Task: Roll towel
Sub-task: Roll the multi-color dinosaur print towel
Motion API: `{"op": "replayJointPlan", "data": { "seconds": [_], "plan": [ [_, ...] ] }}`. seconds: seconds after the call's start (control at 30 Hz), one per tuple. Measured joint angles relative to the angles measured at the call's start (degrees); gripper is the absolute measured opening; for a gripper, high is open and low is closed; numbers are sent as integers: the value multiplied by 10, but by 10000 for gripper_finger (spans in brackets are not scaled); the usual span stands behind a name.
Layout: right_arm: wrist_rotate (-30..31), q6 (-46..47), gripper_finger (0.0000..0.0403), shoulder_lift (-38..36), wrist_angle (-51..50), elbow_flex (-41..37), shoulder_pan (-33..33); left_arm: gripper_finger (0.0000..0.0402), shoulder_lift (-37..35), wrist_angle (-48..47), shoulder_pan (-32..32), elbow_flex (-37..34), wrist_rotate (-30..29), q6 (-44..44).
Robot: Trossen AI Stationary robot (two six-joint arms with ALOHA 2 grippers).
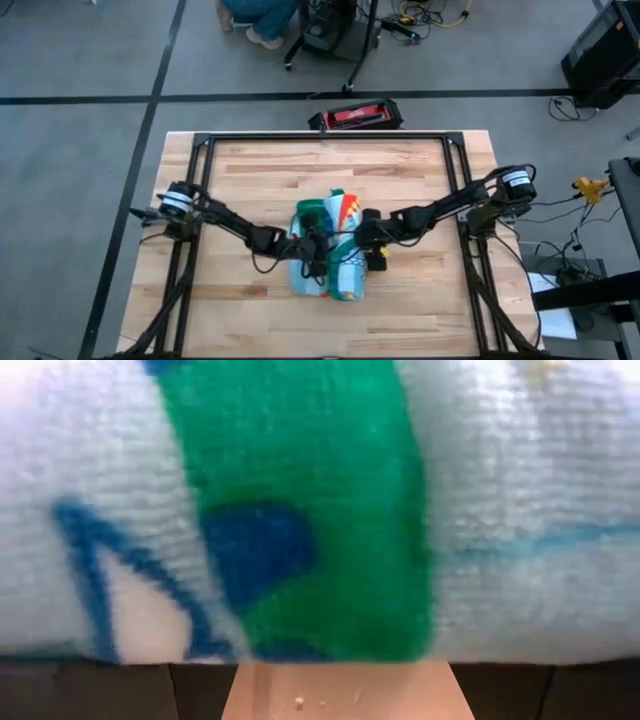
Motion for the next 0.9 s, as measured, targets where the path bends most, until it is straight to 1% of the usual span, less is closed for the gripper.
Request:
{"op": "replayJointPlan", "data": {
  "seconds": [0.17, 0.23, 0.4, 0.53, 0.7, 0.9],
  "plan": [
    [0, 6, 304, 0, 11, -1, 0, 158, -14, -123, 0, 51, -3, 0],
    [-1, 7, 305, 1, 17, -1, 0, 158, -15, -158, 0, 65, -5, -2],
    [-4, 6, 297, 1, 23, -1, 1, 158, -20, -190, 0, 82, -6, -9],
    [-4, 5, 290, 1, 26, -1, 1, 158, -27, -241, 0, 102, -8, -15],
    [-5, 15, 287, 1, 29, -1, 1, 158, -34, -345, 0, 138, -10, -53],
    [-5, 15, 302, 1, 37, -1, 1, 158, -43, -491, -11, 172, -11, -124]
  ]
}}
